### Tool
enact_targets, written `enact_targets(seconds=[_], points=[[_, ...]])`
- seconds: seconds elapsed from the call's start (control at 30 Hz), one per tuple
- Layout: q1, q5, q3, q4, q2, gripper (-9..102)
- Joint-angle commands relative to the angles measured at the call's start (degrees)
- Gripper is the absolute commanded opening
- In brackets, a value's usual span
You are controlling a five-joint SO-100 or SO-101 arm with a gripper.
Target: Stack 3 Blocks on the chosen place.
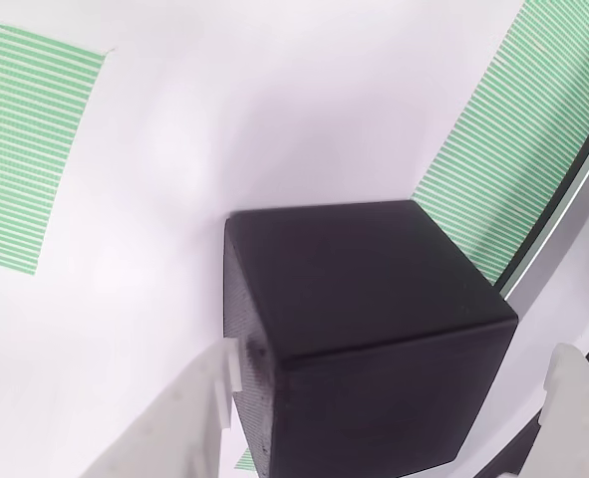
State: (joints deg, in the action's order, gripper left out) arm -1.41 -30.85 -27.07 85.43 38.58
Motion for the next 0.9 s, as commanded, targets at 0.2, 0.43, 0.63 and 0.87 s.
enact_targets(seconds=[0.2, 0.43, 0.63, 0.87], points=[[0.26, 0.44, 2.64, -1.85, -0.62, 37], [0.26, 0.44, 2.64, -2.55, -1.41, 28], [0.26, 0.35, 2.55, -2.55, -1.49, 24], [0.26, 0.44, -0.97, -0.35, 0.70, 22]])
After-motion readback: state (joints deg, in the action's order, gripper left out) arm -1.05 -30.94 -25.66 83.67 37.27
